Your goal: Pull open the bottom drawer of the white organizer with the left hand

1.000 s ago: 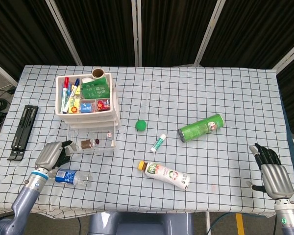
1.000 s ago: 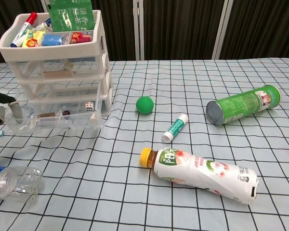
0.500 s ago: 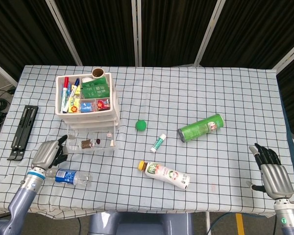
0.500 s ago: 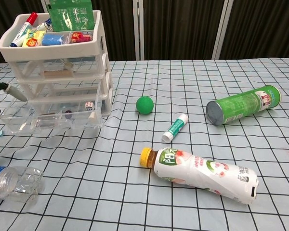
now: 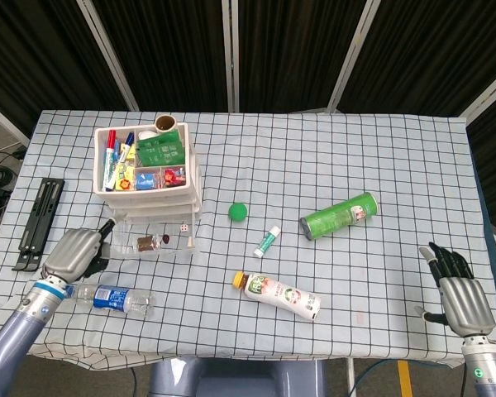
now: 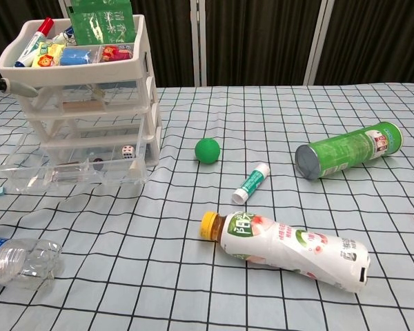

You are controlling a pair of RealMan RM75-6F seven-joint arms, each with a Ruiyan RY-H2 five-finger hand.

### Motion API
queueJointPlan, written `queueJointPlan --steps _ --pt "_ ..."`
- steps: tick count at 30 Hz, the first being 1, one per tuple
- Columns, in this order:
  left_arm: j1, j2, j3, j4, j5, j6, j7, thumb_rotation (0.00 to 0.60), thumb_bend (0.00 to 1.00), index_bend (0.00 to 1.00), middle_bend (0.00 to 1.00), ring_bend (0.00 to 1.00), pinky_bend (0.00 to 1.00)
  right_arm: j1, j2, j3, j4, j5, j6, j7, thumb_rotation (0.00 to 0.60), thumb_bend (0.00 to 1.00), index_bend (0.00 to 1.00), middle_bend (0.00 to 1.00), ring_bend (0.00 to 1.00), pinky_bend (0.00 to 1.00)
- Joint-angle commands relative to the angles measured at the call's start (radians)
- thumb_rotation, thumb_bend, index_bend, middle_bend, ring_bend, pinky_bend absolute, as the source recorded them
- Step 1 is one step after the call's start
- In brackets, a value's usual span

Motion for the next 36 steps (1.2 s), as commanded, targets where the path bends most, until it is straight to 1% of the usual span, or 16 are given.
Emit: queueJointPlan --steps 1,5,7,11,13,15,17,19,23,28,29,30,32,34,36 --pt "-0.065 0.071 0.007 -0.056 0.011 -0.083 0.098 0.6 0.99 0.02 0.83 0.82 0.69 -0.001 0.002 0.0 -0.001 -0.002 0.002 0.004 0.6 0.02 0.0 0.0 0.0 0.0" --pt "-0.093 0.096 0.01 -0.09 -0.014 -0.101 0.202 0.6 0.97 0.01 0.83 0.82 0.69 -0.001 0.007 0.002 -0.002 0.0 0.004 0.014 0.6 0.02 0.0 0.0 0.0 0.0" --pt "-0.113 0.11 0.011 -0.112 -0.051 -0.122 0.252 0.6 0.94 0.0 0.83 0.82 0.69 -0.001 0.009 0.002 -0.002 -0.001 0.003 0.018 0.6 0.02 0.0 0.0 0.0 0.0" --pt "-0.167 0.134 0.014 -0.15 -0.149 -0.155 0.391 0.6 0.86 0.0 0.83 0.82 0.69 -0.001 0.011 0.001 -0.003 -0.002 0.002 0.023 0.6 0.02 0.0 0.0 0.0 0.0" --pt "-0.194 0.143 0.016 -0.171 -0.203 -0.165 0.45 0.6 0.87 0.0 0.83 0.82 0.69 -0.001 0.013 0.002 -0.003 -0.002 0.003 0.026 0.6 0.02 0.0 0.0 0.0 0.0" --pt "-0.233 0.154 0.02 -0.189 -0.271 -0.185 0.513 0.6 0.9 0.0 0.83 0.82 0.69 -0.001 0.014 0.003 -0.002 0.0 0.001 0.03 0.6 0.02 0.0 0.0 0.0 0.0" --pt "-0.271 0.158 0.028 -0.194 -0.333 -0.202 0.563 0.6 0.93 0.0 0.83 0.82 0.69 0.0 0.015 0.003 -0.002 0.0 -0.001 0.034 0.6 0.02 0.0 0.0 0.0 0.0" --pt "-0.308 0.155 0.035 -0.194 -0.391 -0.221 0.598 0.6 0.94 0.0 0.83 0.82 0.69 0.0 0.017 0.003 -0.001 -0.002 0.0 0.037 0.6 0.02 0.0 0.0 0.0 0.0" --pt "-0.373 0.137 0.054 -0.185 -0.479 -0.236 0.652 0.6 0.94 0.0 0.83 0.82 0.69 0.001 0.019 0.005 0.002 0.0 -0.003 0.048 0.6 0.02 0.0 0.0 0.0 0.0" --pt "-0.433 0.099 0.076 -0.18 -0.547 -0.212 0.709 0.6 0.92 0.01 0.83 0.82 0.69 0.007 0.022 0.012 0.01 0.018 -0.016 0.061 0.6 0.02 0.0 0.0 0.0 0.0" --pt "-0.442 0.09 0.079 -0.178 -0.554 -0.208 0.714 0.6 0.86 0.01 0.83 0.82 0.69 0.008 0.022 0.014 0.012 0.023 -0.02 0.064 0.6 0.02 0.0 0.0 0.0 0.0" --pt "-0.452 0.08 0.08 -0.175 -0.561 -0.202 0.717 0.6 0.77 0.02 0.83 0.82 0.69 0.01 0.022 0.016 0.015 0.029 -0.024 0.068 0.6 0.02 0.0 0.0 0.0 0.0" --pt "-0.464 0.068 0.083 -0.169 -0.561 -0.189 0.72 0.6 0.47 0.05 0.83 0.82 0.69 0.012 0.022 0.019 0.02 0.037 -0.031 0.073 0.6 0.02 0.0 0.0 0.0 0.0" --pt "-0.473 0.057 0.087 -0.164 -0.555 -0.169 0.731 0.6 0.36 0.09 0.84 0.82 0.69 0.015 0.022 0.021 0.026 0.046 -0.039 0.077 0.6 0.02 0.0 0.0 0.0 0.0" --pt "-0.479 0.047 0.088 -0.16 -0.534 -0.148 0.738 0.6 0.32 0.14 0.85 0.82 0.7 0.017 0.022 0.024 0.03 0.055 -0.046 0.081 0.6 0.02 0.0 0.0 0.0 0.0"
